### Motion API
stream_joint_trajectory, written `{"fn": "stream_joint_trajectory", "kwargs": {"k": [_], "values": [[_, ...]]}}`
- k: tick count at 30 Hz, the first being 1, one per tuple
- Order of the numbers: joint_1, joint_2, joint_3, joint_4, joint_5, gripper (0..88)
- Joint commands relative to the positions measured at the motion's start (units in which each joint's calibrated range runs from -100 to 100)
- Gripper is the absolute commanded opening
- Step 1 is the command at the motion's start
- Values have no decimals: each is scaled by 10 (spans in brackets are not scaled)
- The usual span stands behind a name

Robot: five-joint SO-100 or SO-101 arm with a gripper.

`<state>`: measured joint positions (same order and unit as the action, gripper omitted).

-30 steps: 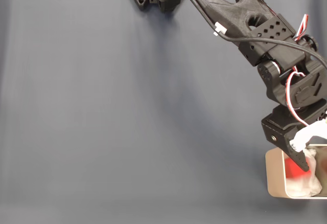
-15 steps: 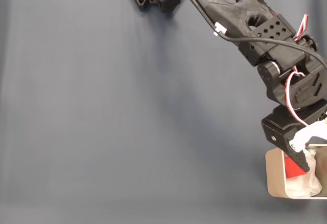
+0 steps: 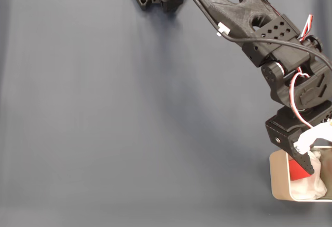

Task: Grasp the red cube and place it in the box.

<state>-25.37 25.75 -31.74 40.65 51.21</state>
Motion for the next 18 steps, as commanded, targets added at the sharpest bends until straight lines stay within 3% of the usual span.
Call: {"fn": "stream_joint_trajectory", "kwargs": {"k": [1,4,18], "values": [[0,-63,-3,-8,-2,50],[4,-82,11,-8,-4,0],[78,-246,168,0,-30,0]]}}
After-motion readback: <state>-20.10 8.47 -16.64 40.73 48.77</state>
